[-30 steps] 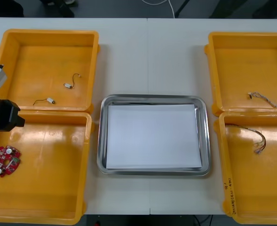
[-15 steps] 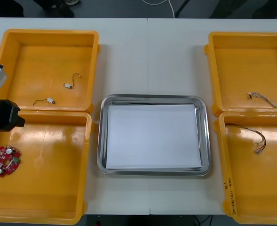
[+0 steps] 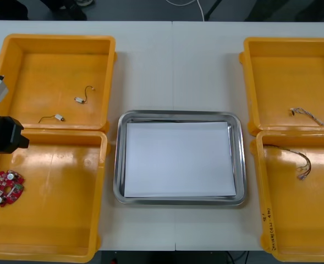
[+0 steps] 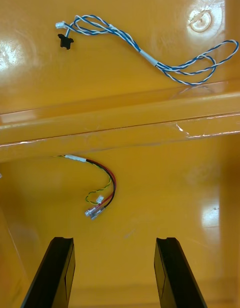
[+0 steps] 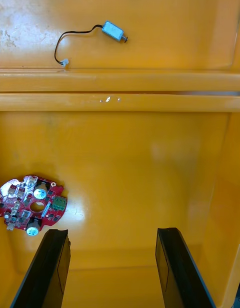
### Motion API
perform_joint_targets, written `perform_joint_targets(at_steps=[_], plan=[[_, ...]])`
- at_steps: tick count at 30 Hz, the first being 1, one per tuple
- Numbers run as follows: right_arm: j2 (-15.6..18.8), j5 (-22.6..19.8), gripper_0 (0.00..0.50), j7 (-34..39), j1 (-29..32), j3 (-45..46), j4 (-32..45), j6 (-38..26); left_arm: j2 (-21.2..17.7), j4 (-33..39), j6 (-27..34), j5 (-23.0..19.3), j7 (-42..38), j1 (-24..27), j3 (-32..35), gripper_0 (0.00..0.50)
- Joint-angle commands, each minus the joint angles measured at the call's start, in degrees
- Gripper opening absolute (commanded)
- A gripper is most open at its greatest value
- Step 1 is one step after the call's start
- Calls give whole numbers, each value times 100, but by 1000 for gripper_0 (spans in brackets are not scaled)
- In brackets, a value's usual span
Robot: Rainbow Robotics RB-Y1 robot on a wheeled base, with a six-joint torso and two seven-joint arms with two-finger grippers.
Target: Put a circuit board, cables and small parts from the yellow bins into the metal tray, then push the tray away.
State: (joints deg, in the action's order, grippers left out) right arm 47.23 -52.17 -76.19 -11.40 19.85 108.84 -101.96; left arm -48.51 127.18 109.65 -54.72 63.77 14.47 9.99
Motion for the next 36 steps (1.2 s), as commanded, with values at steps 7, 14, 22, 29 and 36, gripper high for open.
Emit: perform_joint_targets(at_steps=[7,14,22,29,36], plan=[[251,-48,463,-159,68,221,41,-43,-265,149,35,-39,434,-76,196,500],[251,-48,461,-159,68,221,41,-43,-265,149,35,-39,434,-76,196,500],[251,-48,461,-159,68,221,41,-43,-265,149,35,-39,434,-76,196,500],[251,-48,462,-159,68,221,41,-43,-265,149,35,-39,434,-76,196,500],[251,-48,463,-159,68,221,41,-43,-265,149,35,-39,434,-76,196,500]])
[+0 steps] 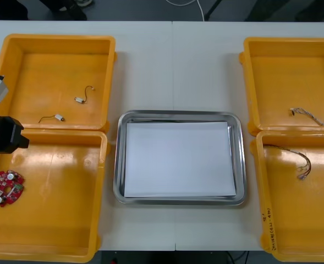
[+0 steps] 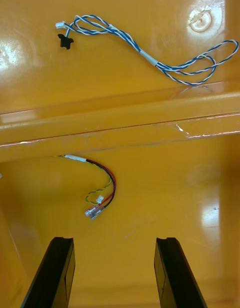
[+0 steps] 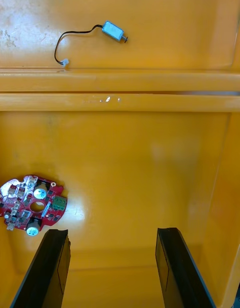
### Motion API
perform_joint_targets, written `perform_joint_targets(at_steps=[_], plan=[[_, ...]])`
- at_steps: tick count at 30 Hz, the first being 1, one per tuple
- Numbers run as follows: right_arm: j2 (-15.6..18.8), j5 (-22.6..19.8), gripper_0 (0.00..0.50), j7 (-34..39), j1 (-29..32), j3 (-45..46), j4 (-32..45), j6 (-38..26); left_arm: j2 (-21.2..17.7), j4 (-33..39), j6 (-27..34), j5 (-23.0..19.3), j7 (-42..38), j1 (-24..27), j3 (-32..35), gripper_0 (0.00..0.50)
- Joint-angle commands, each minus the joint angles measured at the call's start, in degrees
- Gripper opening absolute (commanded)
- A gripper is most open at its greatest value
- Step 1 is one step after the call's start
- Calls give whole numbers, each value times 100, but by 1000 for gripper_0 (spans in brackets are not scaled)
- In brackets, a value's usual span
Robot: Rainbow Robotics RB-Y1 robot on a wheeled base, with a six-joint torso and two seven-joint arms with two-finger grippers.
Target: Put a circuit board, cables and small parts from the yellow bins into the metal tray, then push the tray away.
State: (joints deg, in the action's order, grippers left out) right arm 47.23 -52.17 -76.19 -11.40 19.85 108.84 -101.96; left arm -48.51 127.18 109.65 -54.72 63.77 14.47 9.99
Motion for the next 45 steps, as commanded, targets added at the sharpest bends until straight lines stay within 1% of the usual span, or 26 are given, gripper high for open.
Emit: perform_joint_targets(at_steps=[1,45], plan=[[251,-48,463,-159,68,221,41,-43,-265,149,35,-39,434,-76,196,500],[251,-48,462,-159,68,221,41,-43,-265,149,35,-39,434,-76,196,500]])
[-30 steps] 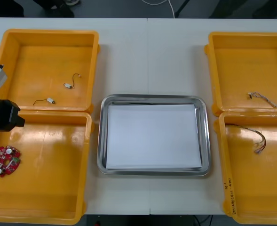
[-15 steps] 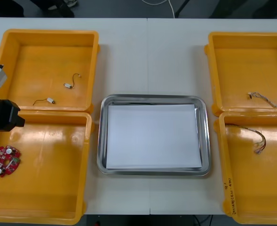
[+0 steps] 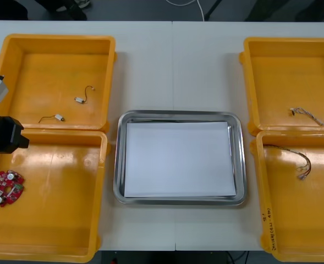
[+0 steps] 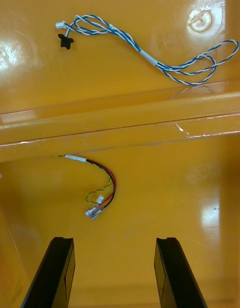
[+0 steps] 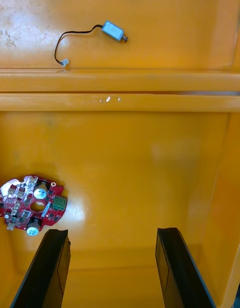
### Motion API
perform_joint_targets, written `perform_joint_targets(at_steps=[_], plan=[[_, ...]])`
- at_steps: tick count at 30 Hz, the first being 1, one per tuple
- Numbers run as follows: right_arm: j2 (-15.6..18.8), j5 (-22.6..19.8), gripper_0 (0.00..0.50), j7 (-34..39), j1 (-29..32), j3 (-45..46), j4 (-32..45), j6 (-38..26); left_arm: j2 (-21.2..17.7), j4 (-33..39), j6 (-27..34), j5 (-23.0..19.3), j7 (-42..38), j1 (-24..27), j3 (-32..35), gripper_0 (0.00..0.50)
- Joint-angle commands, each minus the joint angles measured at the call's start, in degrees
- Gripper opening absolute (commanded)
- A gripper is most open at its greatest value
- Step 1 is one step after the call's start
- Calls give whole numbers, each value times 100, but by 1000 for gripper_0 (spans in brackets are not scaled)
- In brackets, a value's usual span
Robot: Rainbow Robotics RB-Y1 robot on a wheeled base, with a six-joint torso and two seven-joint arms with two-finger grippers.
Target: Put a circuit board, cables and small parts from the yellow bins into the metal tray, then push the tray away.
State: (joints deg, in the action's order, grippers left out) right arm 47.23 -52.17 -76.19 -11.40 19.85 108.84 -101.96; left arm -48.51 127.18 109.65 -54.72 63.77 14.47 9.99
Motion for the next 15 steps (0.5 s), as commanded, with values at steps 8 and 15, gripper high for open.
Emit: perform_joint_targets(at_steps=[8,15], plan=[[251,-48,463,-159,68,221,41,-43,-265,149,35,-39,434,-76,196,500],[251,-48,463,-159,68,221,41,-43,-265,149,35,-39,434,-76,196,500]])
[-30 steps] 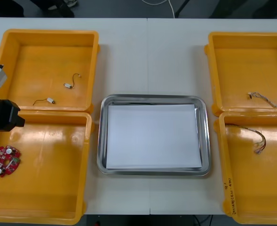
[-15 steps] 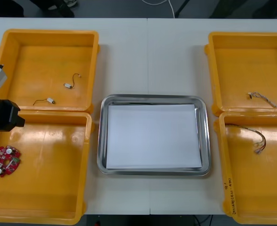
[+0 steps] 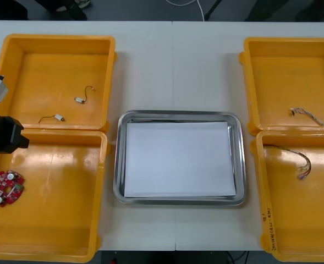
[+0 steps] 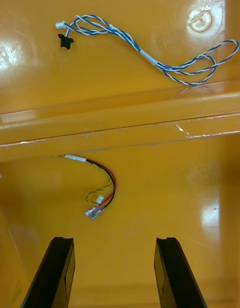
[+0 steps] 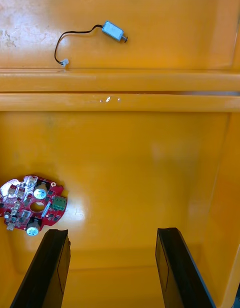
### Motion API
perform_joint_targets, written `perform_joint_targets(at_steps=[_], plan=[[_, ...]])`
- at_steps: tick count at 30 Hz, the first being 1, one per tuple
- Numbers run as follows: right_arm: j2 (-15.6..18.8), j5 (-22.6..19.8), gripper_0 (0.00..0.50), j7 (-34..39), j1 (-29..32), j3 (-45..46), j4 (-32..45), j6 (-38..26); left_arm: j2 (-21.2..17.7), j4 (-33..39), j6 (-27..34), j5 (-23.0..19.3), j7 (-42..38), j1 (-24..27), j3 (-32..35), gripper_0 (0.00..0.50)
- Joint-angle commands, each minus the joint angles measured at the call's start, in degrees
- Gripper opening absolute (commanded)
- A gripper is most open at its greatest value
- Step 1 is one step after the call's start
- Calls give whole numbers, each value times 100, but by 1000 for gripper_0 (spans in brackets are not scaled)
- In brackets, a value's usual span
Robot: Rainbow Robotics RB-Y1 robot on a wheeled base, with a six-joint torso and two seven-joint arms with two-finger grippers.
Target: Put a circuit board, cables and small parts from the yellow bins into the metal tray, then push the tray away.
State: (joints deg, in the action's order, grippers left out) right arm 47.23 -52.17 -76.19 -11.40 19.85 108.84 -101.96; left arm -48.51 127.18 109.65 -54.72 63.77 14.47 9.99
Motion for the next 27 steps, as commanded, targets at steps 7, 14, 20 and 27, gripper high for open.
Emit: perform_joint_targets(at_steps=[7,14,20,27], plan=[[251,-48,463,-159,68,221,41,-43,-265,149,35,-39,434,-76,196,500],[251,-48,461,-159,68,221,41,-43,-265,149,35,-39,434,-76,196,500],[251,-48,461,-159,68,221,41,-43,-265,149,35,-39,434,-76,196,500],[251,-48,462,-159,68,221,41,-43,34,53,35,23,434,-348,21,500]])
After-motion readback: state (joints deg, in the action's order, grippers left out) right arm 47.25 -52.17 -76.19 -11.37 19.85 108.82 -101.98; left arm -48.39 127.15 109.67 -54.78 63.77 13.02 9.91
